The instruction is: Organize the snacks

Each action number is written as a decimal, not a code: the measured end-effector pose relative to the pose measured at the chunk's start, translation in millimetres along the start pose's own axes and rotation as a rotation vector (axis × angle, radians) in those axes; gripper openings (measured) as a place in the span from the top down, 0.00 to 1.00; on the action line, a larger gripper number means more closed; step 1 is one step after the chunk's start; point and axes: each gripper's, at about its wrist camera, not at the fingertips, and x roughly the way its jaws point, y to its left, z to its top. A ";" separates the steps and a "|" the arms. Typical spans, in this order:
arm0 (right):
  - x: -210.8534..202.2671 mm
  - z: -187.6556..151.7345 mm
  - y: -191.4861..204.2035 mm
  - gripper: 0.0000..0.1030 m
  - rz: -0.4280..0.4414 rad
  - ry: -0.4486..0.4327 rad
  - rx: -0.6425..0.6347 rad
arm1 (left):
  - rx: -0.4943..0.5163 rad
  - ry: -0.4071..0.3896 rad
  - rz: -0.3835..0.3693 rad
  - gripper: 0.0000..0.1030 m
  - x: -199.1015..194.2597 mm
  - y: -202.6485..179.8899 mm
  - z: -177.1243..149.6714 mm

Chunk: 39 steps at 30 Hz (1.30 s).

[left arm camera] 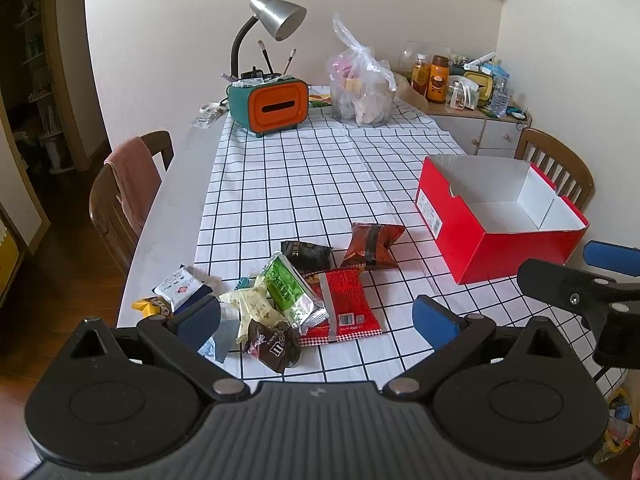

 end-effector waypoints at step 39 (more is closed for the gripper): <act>102.2 -3.0 -24.8 0.02 0.115 0.192 -0.045 | -0.188 0.212 0.073 0.00 83.9 40.8 -9.3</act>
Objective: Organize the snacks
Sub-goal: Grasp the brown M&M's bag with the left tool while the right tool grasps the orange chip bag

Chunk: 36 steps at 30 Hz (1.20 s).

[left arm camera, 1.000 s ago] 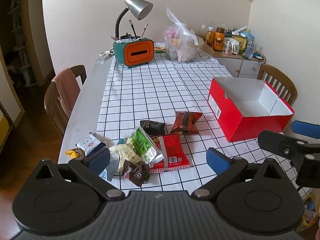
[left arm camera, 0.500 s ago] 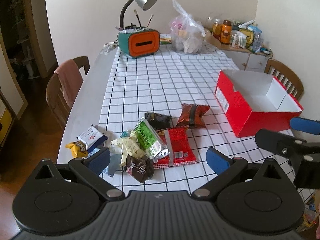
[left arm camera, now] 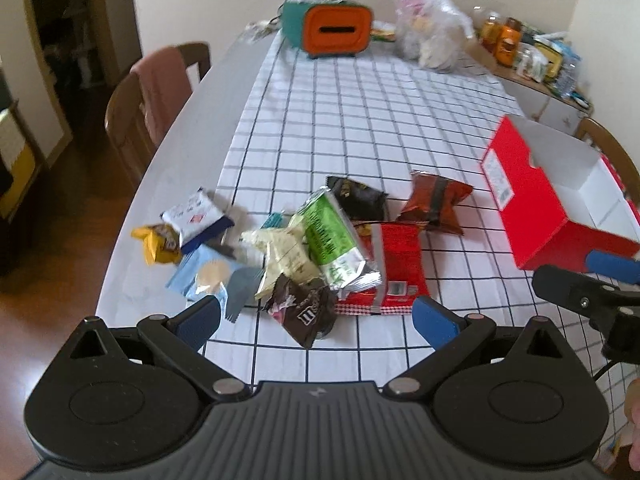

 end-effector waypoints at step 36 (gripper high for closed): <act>214.0 75.6 -32.3 0.14 -0.250 0.287 0.203 | -0.209 0.188 0.099 0.15 102.3 25.4 7.4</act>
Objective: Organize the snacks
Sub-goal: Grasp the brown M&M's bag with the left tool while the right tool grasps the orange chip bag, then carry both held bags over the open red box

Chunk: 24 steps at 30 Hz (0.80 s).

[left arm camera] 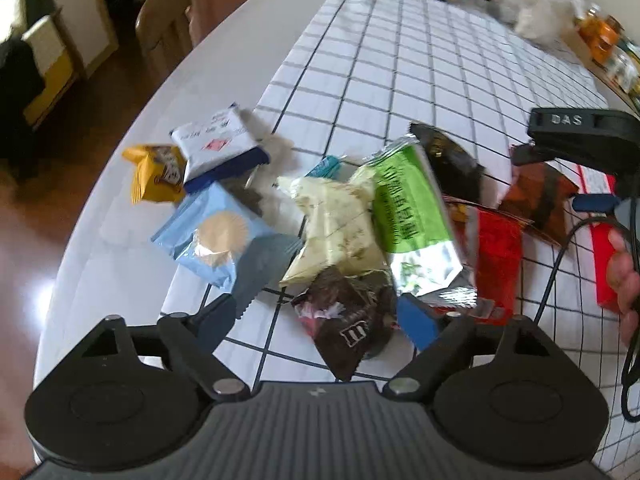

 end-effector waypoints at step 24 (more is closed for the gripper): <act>-5.1 -14.0 -8.2 0.54 0.037 -0.020 0.007 | -0.032 0.027 -0.083 0.71 2.1 10.4 -2.6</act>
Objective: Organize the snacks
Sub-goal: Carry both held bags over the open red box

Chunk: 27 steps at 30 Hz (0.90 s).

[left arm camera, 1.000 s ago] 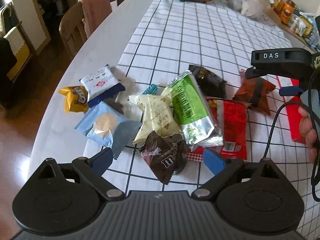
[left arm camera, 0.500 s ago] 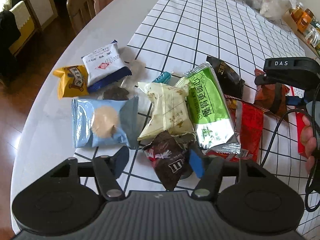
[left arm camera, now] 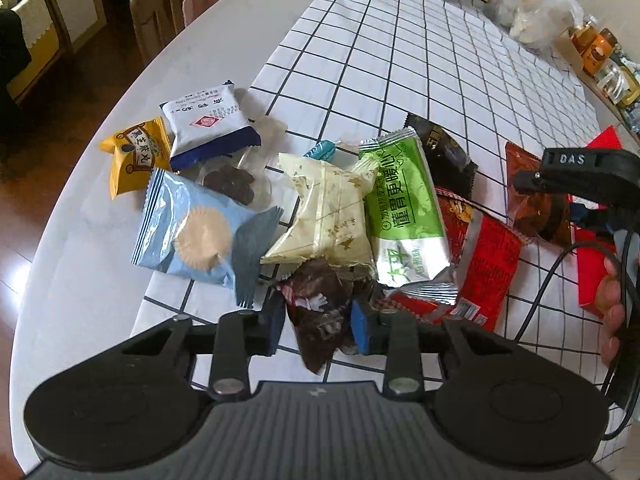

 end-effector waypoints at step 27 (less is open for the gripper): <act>-134.7 -63.9 -28.5 0.55 0.066 -0.084 -0.056 | 0.150 -0.073 -0.102 0.73 -66.9 0.1 -23.6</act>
